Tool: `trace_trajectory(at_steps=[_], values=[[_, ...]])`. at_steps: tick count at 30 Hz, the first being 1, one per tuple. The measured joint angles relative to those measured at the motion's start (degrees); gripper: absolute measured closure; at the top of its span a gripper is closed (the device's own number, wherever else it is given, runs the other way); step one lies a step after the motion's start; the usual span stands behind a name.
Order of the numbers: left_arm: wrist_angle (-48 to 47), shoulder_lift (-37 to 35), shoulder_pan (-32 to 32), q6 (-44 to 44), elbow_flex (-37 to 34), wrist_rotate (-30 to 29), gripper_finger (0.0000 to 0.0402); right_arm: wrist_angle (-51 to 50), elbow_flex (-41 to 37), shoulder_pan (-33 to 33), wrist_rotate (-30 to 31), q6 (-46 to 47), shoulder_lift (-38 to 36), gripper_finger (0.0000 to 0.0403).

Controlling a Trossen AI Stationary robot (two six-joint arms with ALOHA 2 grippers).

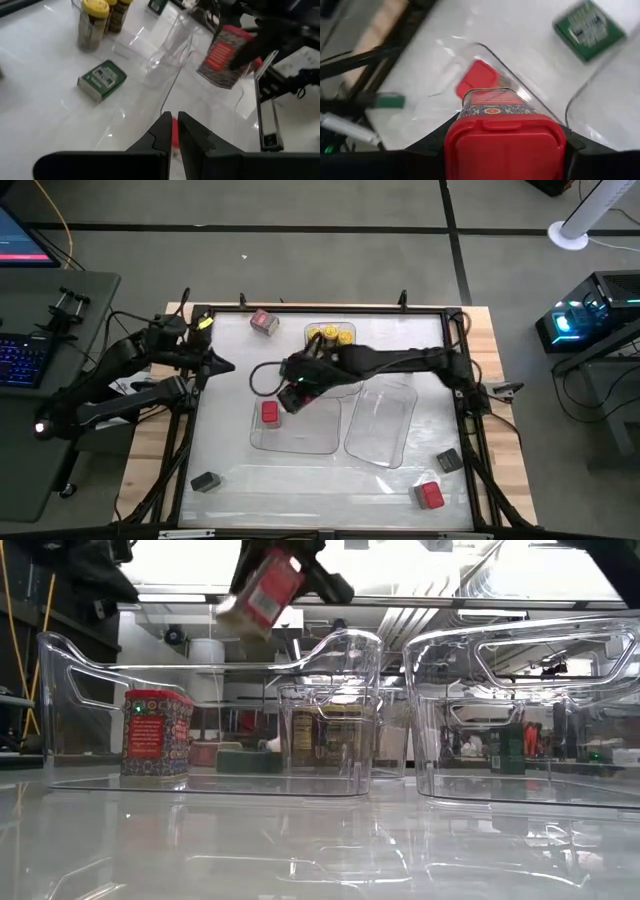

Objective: Sort spices by type
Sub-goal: Put the top right red seasoning can into the left transparent bin

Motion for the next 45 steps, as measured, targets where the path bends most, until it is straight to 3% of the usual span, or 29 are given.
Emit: trace_trajectory(at_steps=[5,13,18,23,32,40,45], values=[[-3.71,-1.63,0.02,4.23,0.0,-0.81,0.0382,-5.23,5.16,0.04,-2.07,9.44,7.12,0.0209],[-10.91,-4.38,-0.01,6.65,-0.1,-2.65,0.0383,-3.91,5.73,0.23,-5.15,17.92,12.69,0.0209],[-13.56,-8.61,-0.02,3.13,-5.9,-4.17,0.0383,-3.14,5.73,0.23,-2.98,22.53,13.3,0.0209],[-11.24,-13.85,-0.25,-3.25,-11.99,-3.44,0.0383,-2.52,5.71,0.63,-2.61,24.22,13.41,0.0209],[-10.19,-15.63,-0.76,-4.88,-12.28,-4.26,0.0383,1.44,5.69,1.19,-6.7,23.84,15.89,0.0209],[-10.16,-15.6,-0.76,-4.96,-12.28,-4.46,0.0383,7.12,5.64,1.49,-4.27,24.82,16.25,0.0209],[-10.16,-15.6,-0.76,-4.94,-12.28,-4.45,0.0383,4.0,5.64,1.38,-4.23,24.23,16.25,0.0209]])
